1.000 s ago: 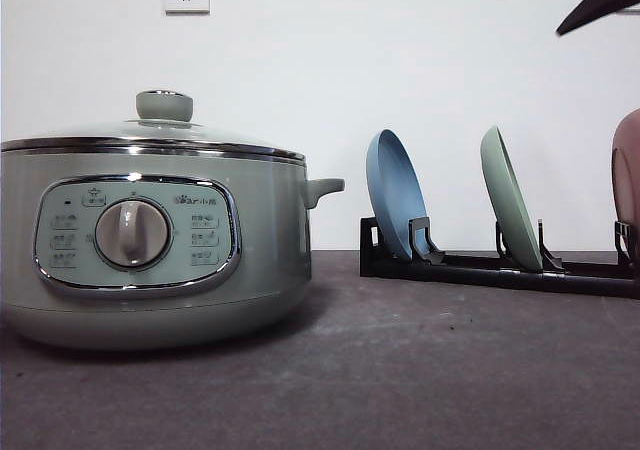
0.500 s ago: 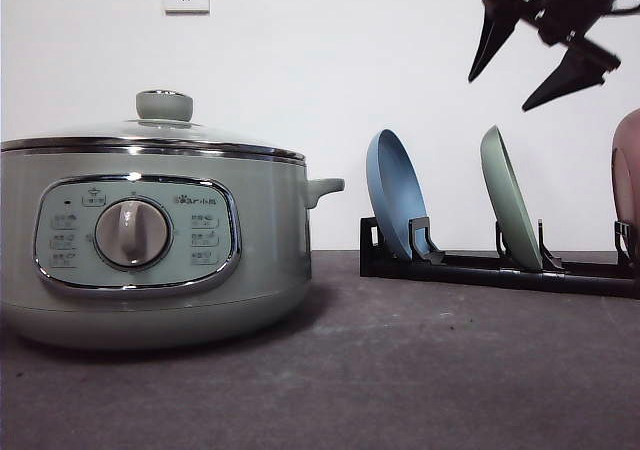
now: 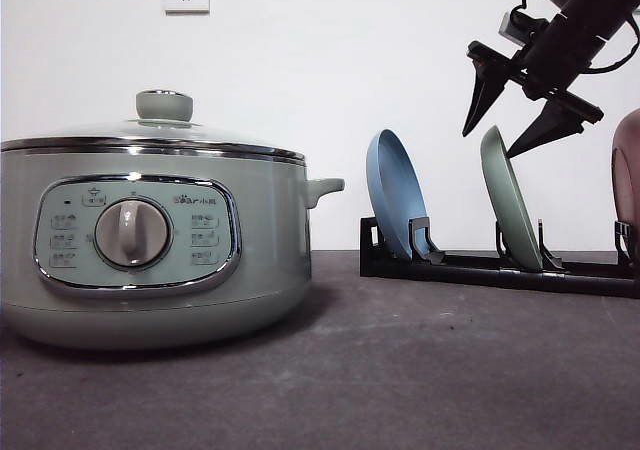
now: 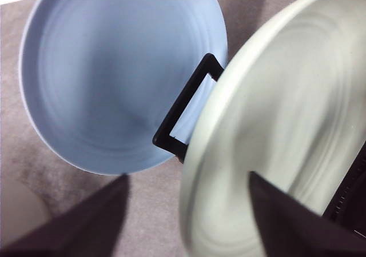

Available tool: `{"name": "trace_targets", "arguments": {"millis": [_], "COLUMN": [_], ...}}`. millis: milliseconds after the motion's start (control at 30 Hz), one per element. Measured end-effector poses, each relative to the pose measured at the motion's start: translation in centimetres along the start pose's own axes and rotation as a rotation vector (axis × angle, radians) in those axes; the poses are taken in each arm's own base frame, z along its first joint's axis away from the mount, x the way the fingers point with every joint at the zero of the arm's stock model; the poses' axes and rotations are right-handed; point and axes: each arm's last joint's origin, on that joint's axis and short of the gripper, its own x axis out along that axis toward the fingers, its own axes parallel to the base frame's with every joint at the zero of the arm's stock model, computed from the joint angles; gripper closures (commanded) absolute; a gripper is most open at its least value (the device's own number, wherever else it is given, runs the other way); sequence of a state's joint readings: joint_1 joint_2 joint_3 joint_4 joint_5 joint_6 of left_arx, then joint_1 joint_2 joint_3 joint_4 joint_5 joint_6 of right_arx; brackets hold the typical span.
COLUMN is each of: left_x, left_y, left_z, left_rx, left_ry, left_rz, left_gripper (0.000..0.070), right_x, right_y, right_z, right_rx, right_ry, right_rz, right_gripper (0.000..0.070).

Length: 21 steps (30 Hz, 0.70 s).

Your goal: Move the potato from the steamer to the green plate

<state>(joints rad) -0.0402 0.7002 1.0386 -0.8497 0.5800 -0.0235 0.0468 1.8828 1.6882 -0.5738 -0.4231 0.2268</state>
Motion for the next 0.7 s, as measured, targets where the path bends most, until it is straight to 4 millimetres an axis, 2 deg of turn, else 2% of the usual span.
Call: {"name": "trace_targets", "arguments": {"millis": [133,267,433,700], "left_x": [0.0,0.0,0.0,0.0], "left_y": [0.0,0.0,0.0,0.0], "left_z": [0.0,0.0,0.0,0.0], "left_rx": [0.0,0.0,0.0,0.0], "left_ry": [0.0,0.0,0.0,0.0], "left_rz": [0.0,0.0,0.0,0.0], "left_gripper": [0.0065,0.0065,0.0065,0.0065], "right_x": [0.06,0.06,0.06,0.06], "right_y": [0.13,0.14,0.14,0.14], "right_z": [0.04,0.04,0.04,0.02], "right_rx": [-0.006,-0.006,-0.006,0.001], "right_ry": [-0.006,-0.007,-0.007,-0.004], "right_rz": [-0.002,-0.003,-0.003,0.0], "right_gripper": [0.051,0.0545,0.0641,0.0693]}}
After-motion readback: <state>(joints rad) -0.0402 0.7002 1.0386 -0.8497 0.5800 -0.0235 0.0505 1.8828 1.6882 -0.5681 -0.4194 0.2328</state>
